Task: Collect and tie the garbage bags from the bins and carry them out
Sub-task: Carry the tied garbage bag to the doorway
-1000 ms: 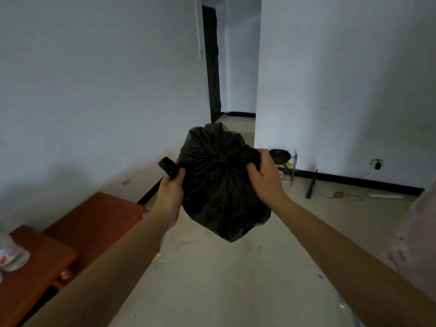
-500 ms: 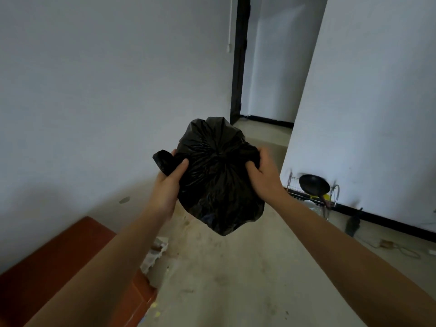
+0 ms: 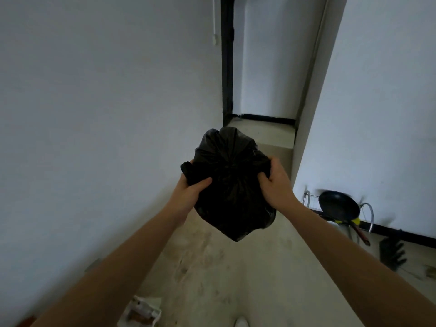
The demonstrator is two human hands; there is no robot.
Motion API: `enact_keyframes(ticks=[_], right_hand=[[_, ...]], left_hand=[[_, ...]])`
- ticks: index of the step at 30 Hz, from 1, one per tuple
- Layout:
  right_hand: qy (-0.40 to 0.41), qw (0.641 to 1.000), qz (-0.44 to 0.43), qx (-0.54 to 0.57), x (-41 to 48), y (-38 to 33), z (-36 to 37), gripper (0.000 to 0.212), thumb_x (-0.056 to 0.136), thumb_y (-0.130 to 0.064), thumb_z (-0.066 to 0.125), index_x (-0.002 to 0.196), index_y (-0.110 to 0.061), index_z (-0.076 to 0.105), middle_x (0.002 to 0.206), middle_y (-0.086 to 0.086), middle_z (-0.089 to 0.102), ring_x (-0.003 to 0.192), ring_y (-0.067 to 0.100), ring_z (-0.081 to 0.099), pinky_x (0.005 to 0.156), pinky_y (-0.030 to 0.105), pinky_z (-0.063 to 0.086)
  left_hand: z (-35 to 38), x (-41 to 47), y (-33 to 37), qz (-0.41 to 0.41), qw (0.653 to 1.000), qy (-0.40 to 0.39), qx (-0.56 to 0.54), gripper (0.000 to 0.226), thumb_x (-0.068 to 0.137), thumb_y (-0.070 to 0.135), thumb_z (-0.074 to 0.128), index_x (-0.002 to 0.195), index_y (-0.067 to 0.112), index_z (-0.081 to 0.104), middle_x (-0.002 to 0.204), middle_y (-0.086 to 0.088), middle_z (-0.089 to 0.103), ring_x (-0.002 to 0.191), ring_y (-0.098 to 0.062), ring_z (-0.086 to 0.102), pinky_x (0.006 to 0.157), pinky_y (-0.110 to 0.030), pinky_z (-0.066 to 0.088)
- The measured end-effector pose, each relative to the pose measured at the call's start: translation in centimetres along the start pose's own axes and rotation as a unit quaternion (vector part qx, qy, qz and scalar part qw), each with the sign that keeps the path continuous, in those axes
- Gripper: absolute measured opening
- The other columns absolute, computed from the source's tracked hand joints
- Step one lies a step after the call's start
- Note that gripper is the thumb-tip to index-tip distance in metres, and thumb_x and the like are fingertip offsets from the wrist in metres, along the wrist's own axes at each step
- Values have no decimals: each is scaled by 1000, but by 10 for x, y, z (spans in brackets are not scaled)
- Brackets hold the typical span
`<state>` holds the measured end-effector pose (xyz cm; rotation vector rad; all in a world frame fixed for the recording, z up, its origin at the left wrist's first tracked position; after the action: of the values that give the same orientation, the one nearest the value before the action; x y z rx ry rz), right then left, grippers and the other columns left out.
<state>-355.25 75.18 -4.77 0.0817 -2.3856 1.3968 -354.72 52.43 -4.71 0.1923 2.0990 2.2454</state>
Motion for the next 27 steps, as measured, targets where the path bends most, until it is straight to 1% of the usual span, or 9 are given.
enact_keyframes(ticks=[3, 6, 7, 9, 11, 14, 17, 21, 27], right_hand=[[-14, 1000, 4, -1, 89, 28, 17, 15, 95, -9, 50, 107, -17, 43, 97, -3, 50, 86, 12, 51, 65, 14, 35], [-25, 1000, -12, 3, 186, 37, 28, 22, 95, -5, 51, 117, -4, 47, 95, -4, 49, 81, -2, 48, 63, 2, 36], [-27, 999, -18, 7, 218, 37, 32, 25, 95, -3, 51, 119, -2, 47, 98, -2, 50, 83, -4, 48, 64, 0, 36], [-31, 999, -27, 16, 273, 41, 46, 27, 94, -2, 51, 121, -3, 47, 103, 0, 51, 86, -4, 49, 67, -1, 37], [-40, 998, -37, 18, 322, 52, 66, 26, 94, -3, 52, 120, -7, 47, 105, 1, 54, 89, 1, 52, 71, 4, 39], [-61, 997, -40, 15, 399, 81, 100, 24, 95, -6, 53, 118, -12, 49, 109, 2, 58, 97, 11, 57, 79, 18, 45], [-58, 997, -42, 8, 480, 111, 137, 23, 95, -9, 53, 118, -13, 50, 111, 4, 59, 100, 14, 59, 83, 28, 49], [-52, 998, -25, -22, 594, 145, 181, 23, 96, -15, 53, 118, -15, 51, 115, 7, 57, 103, 20, 57, 86, 34, 48], [-39, 999, 27, -6, 752, 176, 213, 25, 95, -23, 53, 120, -21, 50, 119, 5, 57, 107, 19, 57, 93, 40, 49]], left_hand=[[-1, 101, -7, -13, 1000, 15, 12, 56, 93, 10, 64, 143, 31, 48, 133, 3, 63, 122, -16, 60, 101, -34, 50], [-4, 197, 7, 2, 1000, 21, 9, 56, 93, 4, 61, 142, 28, 48, 130, 3, 63, 116, -12, 62, 82, -18, 54], [-6, 227, 13, 13, 1000, 24, 6, 56, 93, 2, 60, 141, 27, 49, 129, 2, 64, 114, -12, 63, 81, -18, 55], [-14, 282, 18, 25, 999, 31, 2, 55, 91, -1, 60, 139, 26, 51, 129, -1, 65, 116, -15, 64, 89, -26, 55], [-23, 332, 18, 33, 999, 38, 6, 53, 88, 1, 63, 135, 26, 54, 128, -2, 66, 117, -17, 64, 96, -35, 54], [-38, 411, 10, 40, 998, 47, 6, 51, 86, 2, 63, 133, 22, 57, 126, -5, 68, 116, -20, 65, 101, -44, 52], [-58, 496, -6, 43, 998, 56, 1, 53, 81, 7, 65, 132, 20, 57, 126, -6, 68, 117, -22, 65, 102, -46, 51], [-86, 621, -22, 49, 997, 56, 19, 59, 81, 15, 71, 136, 25, 54, 129, -2, 66, 120, -20, 63, 103, -48, 50], [-100, 808, -13, 41, 998, 18, 36, 64, 91, 3, 65, 147, 27, 45, 136, 6, 60, 123, -10, 57, 109, -39, 45]])
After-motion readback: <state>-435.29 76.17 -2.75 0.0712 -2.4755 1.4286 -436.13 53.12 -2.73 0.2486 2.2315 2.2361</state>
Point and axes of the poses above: each hand's wrist, its own x-axis towards the middle knuckle, its own z-axis out of the palm, y = z × x, the point moved 1 cm from there along x, towards the middle knuckle
